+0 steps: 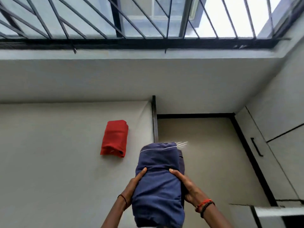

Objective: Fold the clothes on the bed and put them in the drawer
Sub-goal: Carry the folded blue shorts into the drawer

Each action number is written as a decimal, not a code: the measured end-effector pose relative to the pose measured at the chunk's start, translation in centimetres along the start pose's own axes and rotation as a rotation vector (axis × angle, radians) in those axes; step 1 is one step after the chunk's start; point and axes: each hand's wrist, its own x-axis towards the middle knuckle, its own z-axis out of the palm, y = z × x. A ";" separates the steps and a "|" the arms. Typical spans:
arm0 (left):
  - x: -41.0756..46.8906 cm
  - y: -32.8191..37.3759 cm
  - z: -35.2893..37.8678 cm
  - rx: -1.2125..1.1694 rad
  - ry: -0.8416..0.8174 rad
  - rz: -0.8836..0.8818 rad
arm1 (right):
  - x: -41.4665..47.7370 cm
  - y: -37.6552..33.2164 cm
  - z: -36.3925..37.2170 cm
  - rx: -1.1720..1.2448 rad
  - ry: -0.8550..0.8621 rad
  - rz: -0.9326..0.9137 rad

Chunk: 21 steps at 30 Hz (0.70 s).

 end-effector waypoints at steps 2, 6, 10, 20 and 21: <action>-0.6 0.6 2.9 0.032 -0.017 0.031 | -2.3 -1.8 -1.5 0.004 0.022 -0.035; -1.9 1.3 8.0 0.138 -0.086 0.038 | -6.7 -4.1 -4.5 0.062 0.056 -0.081; -1.8 1.4 10.3 0.204 -0.157 -0.008 | -10.0 -5.5 -6.4 0.072 0.074 -0.118; -3.3 2.3 18.9 0.310 -0.344 -0.029 | -16.2 -5.3 -10.7 0.219 0.220 -0.307; -3.5 2.3 19.3 0.325 -0.360 -0.033 | -16.8 -4.9 -10.8 0.239 0.240 -0.322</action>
